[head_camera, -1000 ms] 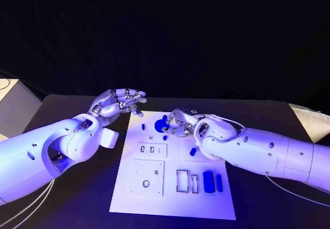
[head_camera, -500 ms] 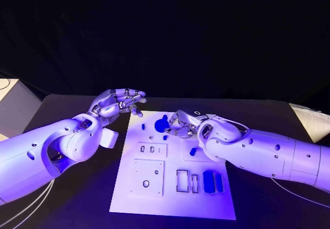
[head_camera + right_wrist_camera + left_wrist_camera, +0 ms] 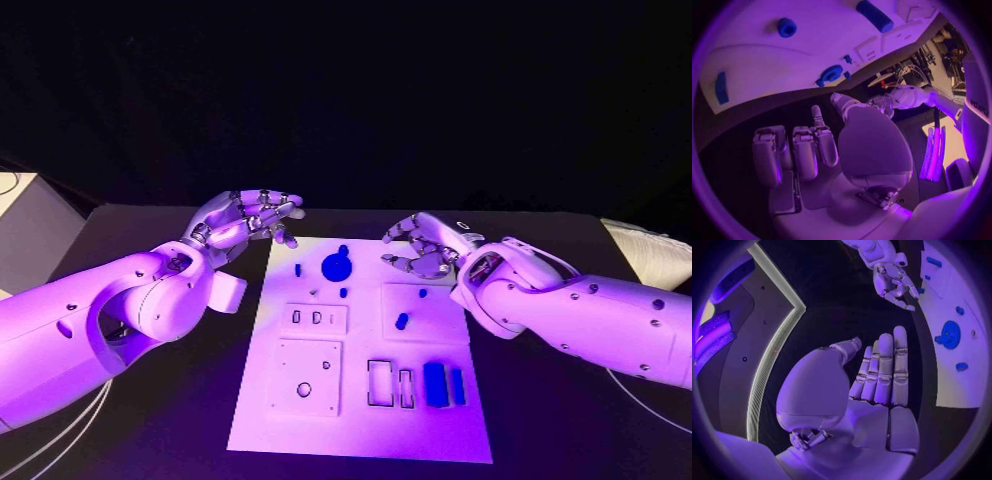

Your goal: Assemble the parts on the task board

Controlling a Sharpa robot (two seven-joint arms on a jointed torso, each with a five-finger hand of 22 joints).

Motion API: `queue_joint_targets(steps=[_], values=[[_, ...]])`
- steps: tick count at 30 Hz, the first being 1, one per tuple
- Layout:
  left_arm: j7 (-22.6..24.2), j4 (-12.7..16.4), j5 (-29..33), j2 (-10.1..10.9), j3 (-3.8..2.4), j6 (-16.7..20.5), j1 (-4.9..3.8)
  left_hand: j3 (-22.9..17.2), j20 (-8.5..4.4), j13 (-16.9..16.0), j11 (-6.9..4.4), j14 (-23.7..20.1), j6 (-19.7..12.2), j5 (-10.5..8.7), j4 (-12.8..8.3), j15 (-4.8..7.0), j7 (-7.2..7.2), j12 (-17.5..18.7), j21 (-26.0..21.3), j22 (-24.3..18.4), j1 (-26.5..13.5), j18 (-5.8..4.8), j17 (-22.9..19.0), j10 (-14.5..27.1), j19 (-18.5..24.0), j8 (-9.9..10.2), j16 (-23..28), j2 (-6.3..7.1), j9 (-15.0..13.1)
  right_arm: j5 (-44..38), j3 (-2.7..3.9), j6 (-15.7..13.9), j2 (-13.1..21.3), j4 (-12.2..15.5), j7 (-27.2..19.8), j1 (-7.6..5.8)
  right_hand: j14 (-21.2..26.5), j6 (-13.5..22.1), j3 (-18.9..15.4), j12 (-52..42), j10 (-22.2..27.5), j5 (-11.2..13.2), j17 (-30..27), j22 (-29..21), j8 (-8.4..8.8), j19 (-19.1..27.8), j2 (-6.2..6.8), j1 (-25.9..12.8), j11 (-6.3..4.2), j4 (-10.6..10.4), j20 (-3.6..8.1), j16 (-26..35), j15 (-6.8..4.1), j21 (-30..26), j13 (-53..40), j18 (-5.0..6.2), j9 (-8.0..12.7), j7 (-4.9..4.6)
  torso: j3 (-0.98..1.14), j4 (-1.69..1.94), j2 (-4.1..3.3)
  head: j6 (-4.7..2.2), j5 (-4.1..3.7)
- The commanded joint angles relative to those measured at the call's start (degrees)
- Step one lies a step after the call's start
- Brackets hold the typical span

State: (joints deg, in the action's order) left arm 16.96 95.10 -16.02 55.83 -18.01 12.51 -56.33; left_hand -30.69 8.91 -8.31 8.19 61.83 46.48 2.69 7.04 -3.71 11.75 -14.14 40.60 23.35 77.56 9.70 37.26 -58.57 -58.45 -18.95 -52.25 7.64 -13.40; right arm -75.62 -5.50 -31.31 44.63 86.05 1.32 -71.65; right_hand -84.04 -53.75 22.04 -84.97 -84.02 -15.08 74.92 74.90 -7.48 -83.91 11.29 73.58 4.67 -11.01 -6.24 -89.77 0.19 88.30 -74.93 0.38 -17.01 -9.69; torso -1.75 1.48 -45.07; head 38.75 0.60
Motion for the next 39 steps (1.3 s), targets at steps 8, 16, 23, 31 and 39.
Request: queue_joint_targets(steps=[8, 16, 23, 31, 39], values=[[0.8, -1.2, -0.1, -1.4, -0.02, -1.5, 0.70, -0.2, -0.04, -0.1, 0.14, -0.2, -0.4, 0.10, 0.2, -0.11, 0.77, -0.1, 0.2, 0.1, -0.6, 0.64, -0.1, 0.4, 0.6, -0.3, 0.1, -0.11, -0.1, 12.8, 0.09, 5.4, 8.5, -0.3, -14.0, -0.24, -5.8, 0.3, 0.8, 0.7, -0.7, 1.9, 14.3, 13.3, -0.23, -5.0, 2.28, 3.8, 0.08, 3.5, -0.04, 0.1, 0.25, -0.4, -10.3, 0.21, 0.2, 0.07, 0.90, -0.81, 0.74, 0.17, -1.24], [0.9, -1.8, -0.1, -2.0, -0.02, -1.8, 1.19, -0.2, -0.03, -0.1, 0.14, -0.2, -0.4, 0.10, 0.2, -0.11, 0.77, -0.2, 0.2, 0.1, -0.6, 0.64, -0.1, 0.5, 0.6, -0.4, 0.2, -0.08, -0.1, 8.0, 0.04, 8.5, 10.6, -3.7, -13.3, 0.63, -5.8, 0.6, -0.5, 0.8, -0.7, 1.7, 14.5, 13.4, -0.19, -5.1, 3.43, 3.7, 0.12, 3.8, -0.04, 0.0, 0.27, -0.3, -10.2, 0.18, 0.3, 0.05, 1.42, -1.17, 1.02, 0.38, -1.21], [1.0, -2.1, -0.1, -2.2, -0.01, -1.9, 1.42, -0.2, -0.03, -0.1, 0.13, -0.2, -0.4, 0.11, 0.1, -0.11, 0.76, -0.2, 0.3, 0.1, -0.6, 0.65, -0.1, 0.5, 0.7, -0.4, 0.2, -0.08, -0.1, 3.7, -0.02, 7.2, 9.4, -6.0, -9.4, 1.99, -5.8, 1.1, -1.5, 0.8, -0.7, 1.7, 14.6, 13.3, -0.04, -5.0, 3.41, 3.4, 0.17, 3.6, -0.07, 0.0, 0.31, -0.4, -10.2, 0.20, 0.4, -0.01, 1.45, -1.14, 0.96, 0.45, -1.32], [0.9, -2.3, -0.1, -2.3, -0.01, -2.1, 1.48, -0.2, -0.03, -0.1, 0.13, -0.2, -0.4, 0.11, 0.1, -0.11, 0.76, -0.2, 0.3, 0.1, -0.6, 0.65, -0.1, 0.5, 0.7, -0.4, 0.2, -0.08, -0.1, 1.5, -0.05, 4.6, 6.9, -8.0, -5.8, 2.85, -5.8, 1.3, -2.2, 0.7, -0.7, 2.0, 14.5, 13.3, 0.01, -5.0, 3.15, 3.3, 0.21, 3.3, -0.09, 0.0, 0.34, -0.4, -10.3, 0.20, 0.5, -0.05, 1.40, -0.69, 0.72, 0.52, -1.39], [0.9, -2.1, -0.1, -2.2, -0.01, -2.1, 1.50, -0.2, -0.03, -0.1, 0.13, -0.2, -0.4, 0.11, 0.1, -0.11, 0.76, -0.2, 0.3, 0.1, -0.6, 0.65, -0.1, 0.5, 0.7, -0.4, 0.2, -0.08, -0.1, 0.6, -0.05, 3.3, 4.9, -10.0, -3.4, 3.14, -5.8, 1.7, -2.9, 0.8, -0.7, 2.2, 14.6, 13.3, 0.15, -5.0, 2.79, 3.4, 0.28, 3.1, -0.12, 0.0, 0.39, -0.4, -10.2, 0.21, 0.6, -0.13, 1.49, -0.55, 0.45, 0.59, -1.64]])
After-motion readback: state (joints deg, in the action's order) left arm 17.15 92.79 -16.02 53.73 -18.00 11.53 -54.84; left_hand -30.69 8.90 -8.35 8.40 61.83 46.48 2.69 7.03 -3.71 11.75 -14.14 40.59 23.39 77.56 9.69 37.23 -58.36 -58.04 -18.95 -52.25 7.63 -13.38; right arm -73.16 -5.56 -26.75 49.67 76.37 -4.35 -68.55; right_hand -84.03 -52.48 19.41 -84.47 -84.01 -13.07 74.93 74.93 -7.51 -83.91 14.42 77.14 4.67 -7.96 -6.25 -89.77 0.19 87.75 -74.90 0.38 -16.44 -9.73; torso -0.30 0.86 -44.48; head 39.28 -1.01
